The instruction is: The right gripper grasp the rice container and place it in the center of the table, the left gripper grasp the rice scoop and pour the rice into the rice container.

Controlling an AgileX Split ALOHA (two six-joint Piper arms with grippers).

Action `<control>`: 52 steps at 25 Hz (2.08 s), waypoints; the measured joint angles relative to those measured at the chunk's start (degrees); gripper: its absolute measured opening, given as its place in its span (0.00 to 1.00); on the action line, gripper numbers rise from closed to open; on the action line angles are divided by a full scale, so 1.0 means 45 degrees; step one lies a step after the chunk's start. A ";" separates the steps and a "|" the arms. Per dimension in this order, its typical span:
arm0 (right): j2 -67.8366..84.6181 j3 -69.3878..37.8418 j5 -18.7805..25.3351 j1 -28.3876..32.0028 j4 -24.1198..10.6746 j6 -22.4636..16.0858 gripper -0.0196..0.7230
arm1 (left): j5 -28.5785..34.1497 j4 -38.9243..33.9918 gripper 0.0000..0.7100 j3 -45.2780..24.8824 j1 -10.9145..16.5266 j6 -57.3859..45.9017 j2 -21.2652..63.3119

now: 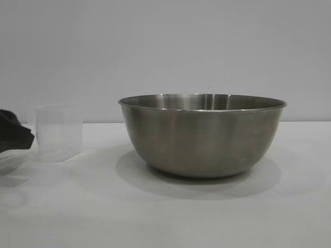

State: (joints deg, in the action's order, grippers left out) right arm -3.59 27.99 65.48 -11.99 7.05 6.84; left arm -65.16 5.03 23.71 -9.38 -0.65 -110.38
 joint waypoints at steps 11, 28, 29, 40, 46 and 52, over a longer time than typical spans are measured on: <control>0.0000 0.0000 0.0000 0.0000 0.0000 0.0000 0.46 | 0.0000 -0.3994 0.37 0.0075 0.4387 -0.1707 0.0393; 0.1009 0.0000 0.0065 0.0000 0.0023 0.0000 0.46 | 0.6170 -0.4578 0.37 0.0341 0.4937 -0.1642 0.7210; 0.1009 0.0000 0.0065 0.0000 0.0046 0.0000 0.46 | 0.7029 -0.4578 0.37 0.0341 0.4937 -0.1696 0.7961; 0.1009 0.0000 0.0065 0.0000 0.0046 0.0000 0.46 | 1.5496 -0.4673 0.37 0.0341 0.4937 -0.2816 1.6532; 0.1009 0.0000 0.0065 0.0000 0.0046 0.0000 0.46 | 1.9674 -0.3205 0.37 0.0317 0.4937 -0.1612 1.9617; 0.1009 0.0000 0.0065 0.0000 0.0046 0.0000 0.46 | 2.2671 -0.0090 0.37 0.0260 0.4937 0.1010 2.1507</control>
State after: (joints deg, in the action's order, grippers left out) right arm 0.94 27.99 65.77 -11.99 7.25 6.84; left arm 36.86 4.62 24.88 12.84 3.90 -13.60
